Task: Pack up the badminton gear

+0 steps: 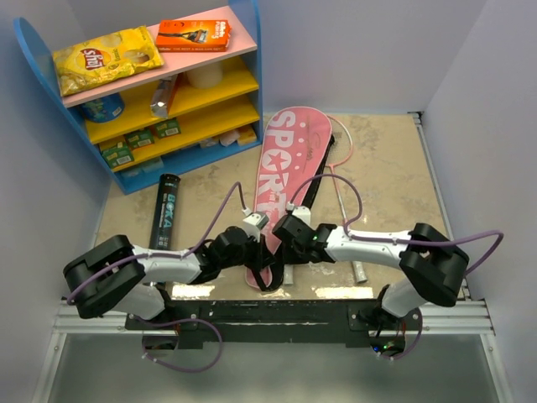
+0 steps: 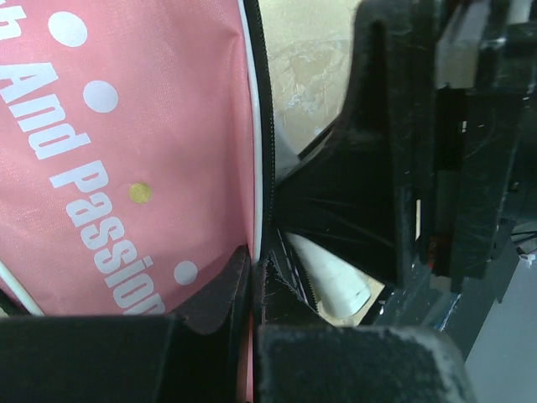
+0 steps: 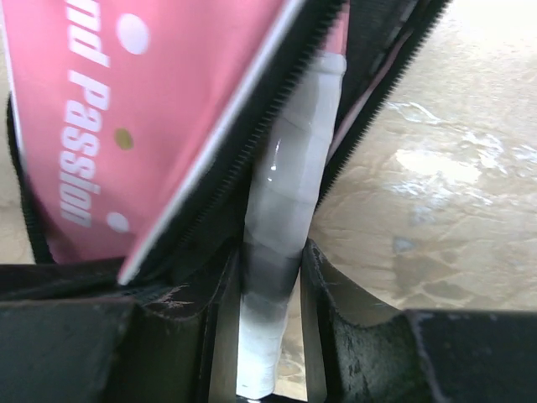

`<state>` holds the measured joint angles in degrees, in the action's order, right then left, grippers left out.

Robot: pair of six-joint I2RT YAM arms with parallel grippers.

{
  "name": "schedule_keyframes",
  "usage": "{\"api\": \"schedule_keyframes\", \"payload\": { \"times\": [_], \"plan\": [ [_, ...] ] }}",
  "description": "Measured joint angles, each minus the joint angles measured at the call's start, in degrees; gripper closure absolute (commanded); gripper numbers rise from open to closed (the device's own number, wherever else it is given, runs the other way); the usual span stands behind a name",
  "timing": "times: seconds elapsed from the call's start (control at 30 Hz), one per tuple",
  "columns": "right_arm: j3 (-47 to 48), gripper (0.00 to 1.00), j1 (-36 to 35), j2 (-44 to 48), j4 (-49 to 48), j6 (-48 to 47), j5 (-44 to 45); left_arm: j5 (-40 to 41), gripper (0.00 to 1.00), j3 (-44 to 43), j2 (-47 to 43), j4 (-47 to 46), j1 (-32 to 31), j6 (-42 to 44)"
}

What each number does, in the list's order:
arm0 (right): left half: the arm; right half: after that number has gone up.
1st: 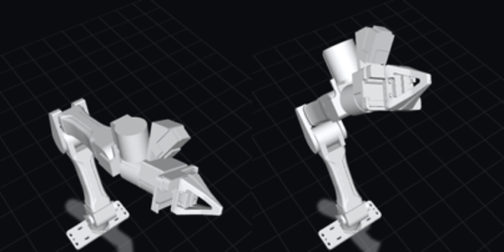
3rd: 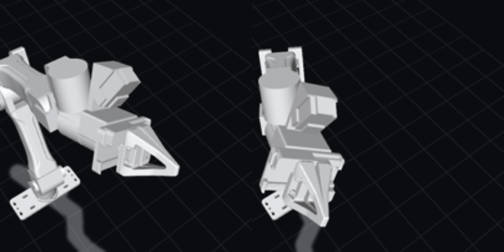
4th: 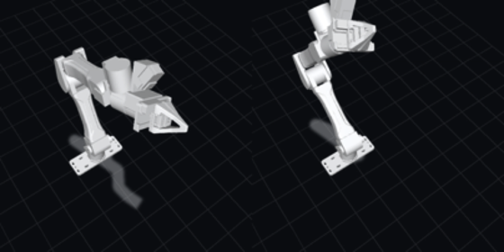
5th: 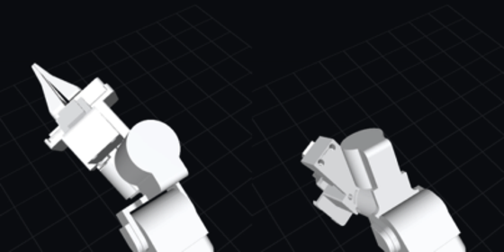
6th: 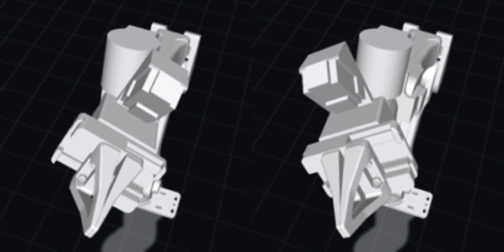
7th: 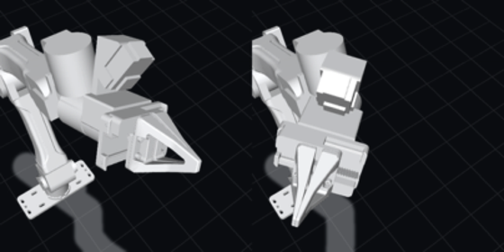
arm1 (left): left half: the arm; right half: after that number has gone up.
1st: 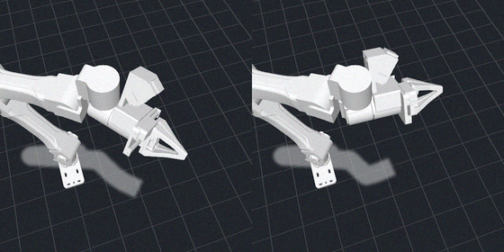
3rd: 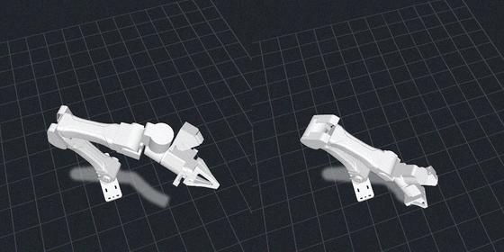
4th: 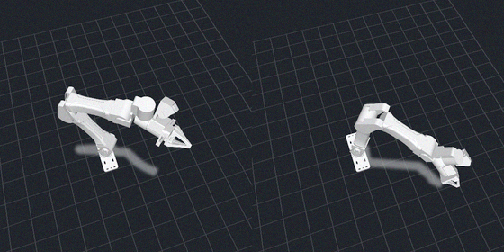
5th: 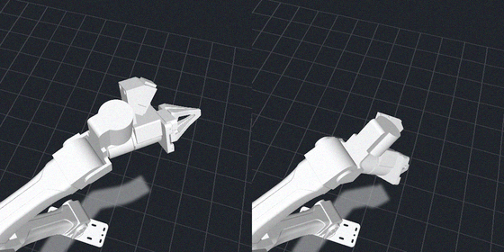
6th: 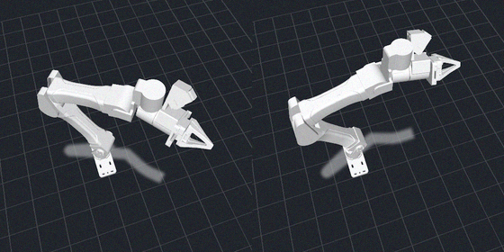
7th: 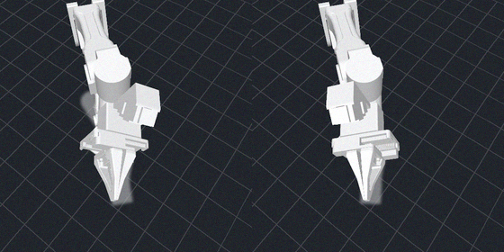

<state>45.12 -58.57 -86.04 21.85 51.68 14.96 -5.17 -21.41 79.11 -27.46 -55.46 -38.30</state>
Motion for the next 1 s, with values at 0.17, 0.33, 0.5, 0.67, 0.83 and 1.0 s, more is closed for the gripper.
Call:
{"api": "schedule_keyframes", "payload": {
  "times": [0.17, 0.33, 0.5, 0.67, 0.83, 1.0],
  "plan": [
    [2.29, 1.0, -0.04, -1.57, 0.13, 0.33, -1.14, 0.0, 1.0, 0.52, 0.55, -1.92, -0.48, -0.33],
    [3.56, 1.0, -0.04, -1.18, 1.51, 0.35, -1.4, -0.02, 1.0, 0.57, 0.39, -2.03, -0.5, -0.68],
    [3.63, 1.0, -0.04, -0.02, 1.86, 0.68, -1.42, -0.33, 1.0, 0.7, -0.37, -2.29, -0.5, -1.46],
    [1.68, 1.0, -0.04, -0.02, -1.6, 2.51, -1.66, -0.63, 1.0, 2.1, -1.07, -4.02, -0.44, -2.95],
    [-2.1, 0.84, -0.44, -0.02, -7.32, 4.28, -2.25, -1.49, 1.0, 4.5, -2.4, -7.28, -0.39, -5.22],
    [-4.0, 0.57, -0.57, 1.16, -10.19, 4.42, -2.43, -1.64, 1.0, 5.79, -2.71, -9.53, -0.11, -6.67]
  ]
}}
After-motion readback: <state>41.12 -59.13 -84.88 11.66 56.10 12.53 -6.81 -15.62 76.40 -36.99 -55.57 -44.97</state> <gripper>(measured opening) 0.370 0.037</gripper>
